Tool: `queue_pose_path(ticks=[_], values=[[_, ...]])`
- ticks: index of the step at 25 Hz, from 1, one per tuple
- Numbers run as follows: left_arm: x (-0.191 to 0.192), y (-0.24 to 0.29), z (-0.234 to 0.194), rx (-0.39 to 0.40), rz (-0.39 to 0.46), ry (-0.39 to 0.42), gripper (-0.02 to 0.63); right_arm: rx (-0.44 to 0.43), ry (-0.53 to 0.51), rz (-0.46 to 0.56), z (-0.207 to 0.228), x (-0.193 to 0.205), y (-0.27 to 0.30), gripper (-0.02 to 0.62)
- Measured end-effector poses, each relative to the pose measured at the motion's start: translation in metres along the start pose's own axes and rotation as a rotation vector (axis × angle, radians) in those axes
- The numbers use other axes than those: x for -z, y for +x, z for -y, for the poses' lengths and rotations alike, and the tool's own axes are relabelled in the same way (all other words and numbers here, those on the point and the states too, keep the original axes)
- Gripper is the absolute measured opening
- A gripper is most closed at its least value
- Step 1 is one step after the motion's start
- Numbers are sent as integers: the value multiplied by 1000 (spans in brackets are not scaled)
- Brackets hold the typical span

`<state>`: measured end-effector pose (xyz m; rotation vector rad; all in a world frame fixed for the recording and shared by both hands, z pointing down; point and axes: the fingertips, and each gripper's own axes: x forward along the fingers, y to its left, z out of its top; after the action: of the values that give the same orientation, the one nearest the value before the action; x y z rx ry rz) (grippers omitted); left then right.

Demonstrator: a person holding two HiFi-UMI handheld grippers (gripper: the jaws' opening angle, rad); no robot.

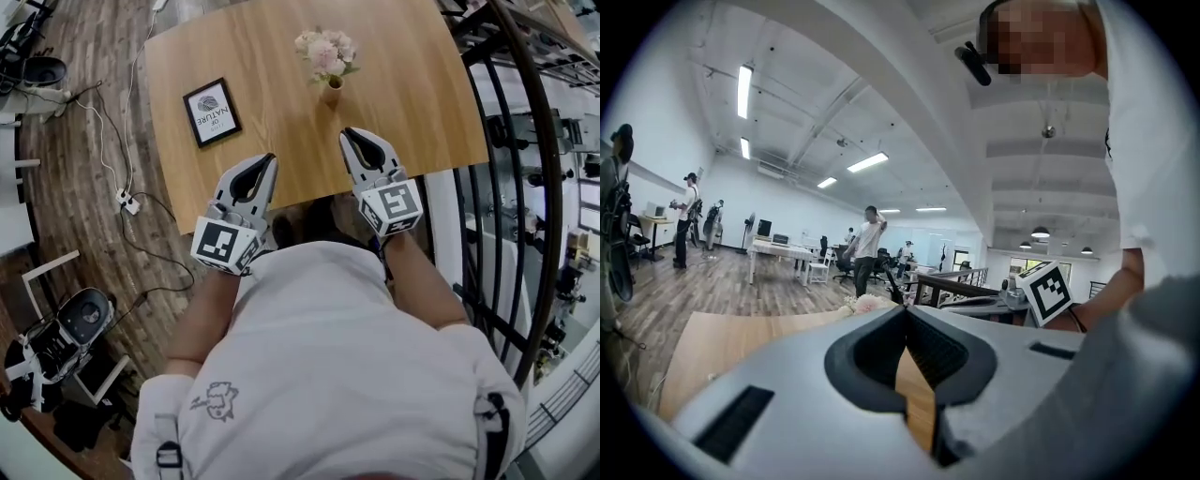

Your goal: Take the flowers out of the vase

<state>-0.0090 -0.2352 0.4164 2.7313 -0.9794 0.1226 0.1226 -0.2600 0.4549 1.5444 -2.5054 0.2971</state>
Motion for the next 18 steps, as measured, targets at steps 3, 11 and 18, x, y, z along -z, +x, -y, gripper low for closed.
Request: queue_pose_path(ticks=[3, 11, 18], values=[[2, 29, -9, -4, -4, -6, 5, 10, 16, -25, 29, 14, 20, 52], [15, 70, -31, -38, -50, -15, 5, -11, 52, -146, 77, 63, 74, 108], [27, 97, -55, -82, -56, -55, 5, -30, 54, -235, 100, 100, 111, 143]])
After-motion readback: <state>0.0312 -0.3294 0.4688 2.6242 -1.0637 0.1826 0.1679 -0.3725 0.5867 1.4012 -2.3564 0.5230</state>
